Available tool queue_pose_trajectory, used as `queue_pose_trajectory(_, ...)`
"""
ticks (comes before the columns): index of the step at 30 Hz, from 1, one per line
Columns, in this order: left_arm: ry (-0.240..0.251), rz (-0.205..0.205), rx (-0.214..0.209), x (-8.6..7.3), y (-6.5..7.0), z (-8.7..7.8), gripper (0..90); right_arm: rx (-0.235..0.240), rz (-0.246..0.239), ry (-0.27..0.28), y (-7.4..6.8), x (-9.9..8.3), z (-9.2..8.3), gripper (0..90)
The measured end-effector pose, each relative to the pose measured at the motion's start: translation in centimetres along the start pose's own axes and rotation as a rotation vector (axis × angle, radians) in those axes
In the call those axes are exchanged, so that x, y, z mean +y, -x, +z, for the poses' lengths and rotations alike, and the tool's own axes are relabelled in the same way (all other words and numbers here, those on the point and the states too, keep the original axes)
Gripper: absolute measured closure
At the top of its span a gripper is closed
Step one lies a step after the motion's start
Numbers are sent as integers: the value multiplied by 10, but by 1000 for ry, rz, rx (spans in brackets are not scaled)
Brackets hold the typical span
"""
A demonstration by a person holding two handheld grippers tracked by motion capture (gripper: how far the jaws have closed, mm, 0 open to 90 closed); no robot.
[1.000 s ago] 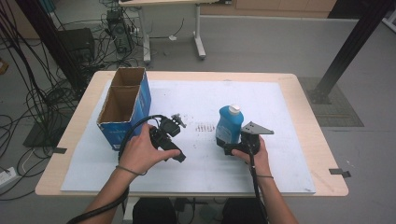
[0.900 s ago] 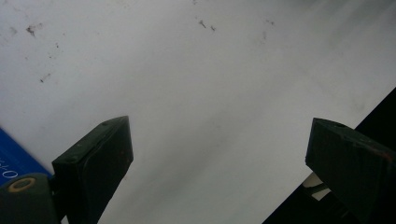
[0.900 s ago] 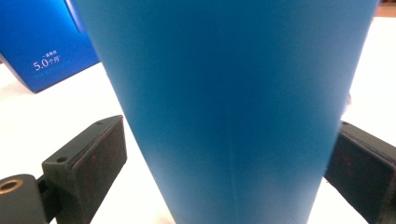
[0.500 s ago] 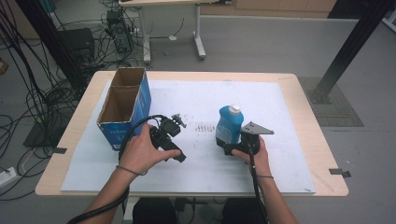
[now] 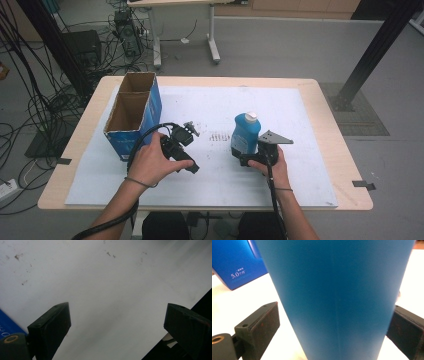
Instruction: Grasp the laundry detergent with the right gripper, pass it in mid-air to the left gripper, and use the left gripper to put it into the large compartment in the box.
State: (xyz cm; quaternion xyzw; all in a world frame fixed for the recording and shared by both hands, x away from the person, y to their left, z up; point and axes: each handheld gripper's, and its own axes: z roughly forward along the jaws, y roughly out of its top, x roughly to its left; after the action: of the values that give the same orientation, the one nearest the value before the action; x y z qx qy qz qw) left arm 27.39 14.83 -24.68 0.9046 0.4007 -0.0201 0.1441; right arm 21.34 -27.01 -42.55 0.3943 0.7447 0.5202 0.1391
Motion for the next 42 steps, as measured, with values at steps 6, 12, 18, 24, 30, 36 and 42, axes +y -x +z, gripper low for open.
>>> queue_pose_trajectory(6, -4, -2, 4, 0, -1, 1, 76, -1, -2, 1, 0, 0, 0, 44)
queue_pose_trajectory(12, -1, -3, 3, 0, 0, 1, 76, -1, -1, 1, 0, 0, 0, 44)
queue_pose_trajectory(18, -3, 1, 3, 1, 0, 0, 76, -1, -1, 5, -1, 0, 0, 44)
queue_pose_trajectory(24, -2, -1, 4, 0, 0, 1, 76, -3, 0, 8, -1, 0, -1, 44)
queue_pose_trajectory(30, -3, -4, 4, 0, 0, 1, 76, -3, 2, 7, -1, 0, -1, 44)
queue_pose_trajectory(36, -2, -2, 3, 0, 0, 0, 76, -5, 0, 8, -2, 0, 0, 44)
queue_pose_trajectory(42, -2, -2, 3, 0, 0, 0, 76, -4, 1, 9, -2, 0, 0, 43)
